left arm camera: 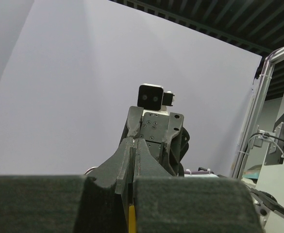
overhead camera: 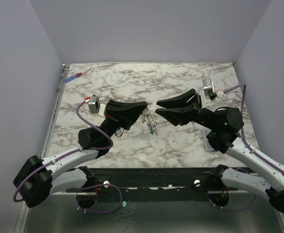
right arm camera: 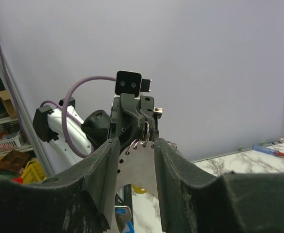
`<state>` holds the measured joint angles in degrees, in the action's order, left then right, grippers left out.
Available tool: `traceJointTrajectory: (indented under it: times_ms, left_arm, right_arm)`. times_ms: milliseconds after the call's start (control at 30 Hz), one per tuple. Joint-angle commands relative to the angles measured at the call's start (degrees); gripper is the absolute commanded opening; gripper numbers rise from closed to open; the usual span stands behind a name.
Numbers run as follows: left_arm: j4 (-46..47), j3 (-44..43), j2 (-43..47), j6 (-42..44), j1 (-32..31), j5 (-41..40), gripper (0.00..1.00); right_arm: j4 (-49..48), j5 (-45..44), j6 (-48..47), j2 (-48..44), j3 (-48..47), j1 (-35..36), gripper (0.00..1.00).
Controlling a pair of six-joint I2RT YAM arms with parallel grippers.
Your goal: Put the keys on the keyring
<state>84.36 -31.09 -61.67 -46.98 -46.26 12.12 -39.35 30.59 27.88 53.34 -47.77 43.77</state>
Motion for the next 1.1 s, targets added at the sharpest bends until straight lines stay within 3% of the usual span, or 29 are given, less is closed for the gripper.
traceJointTrajectory:
  times_ms: [0,367,1067]
  left_arm:
    - [17.83,-1.35,1.60,-1.18,-0.23,-1.44,0.00]
    - [17.83,-1.34,1.83,-1.26,-0.23,-1.23,0.00]
    - [17.88,-1.32,2.04,-1.43,-0.23,-0.75,0.00]
  right_arm:
    - [-4.15,1.83,1.46,1.88,-2.19,-0.28,0.41]
    - [-9.45,7.41,5.41,6.79,-4.00,-0.34,0.34]
    - [-11.60,5.74,7.18,9.86,-4.24,-0.33,0.27]
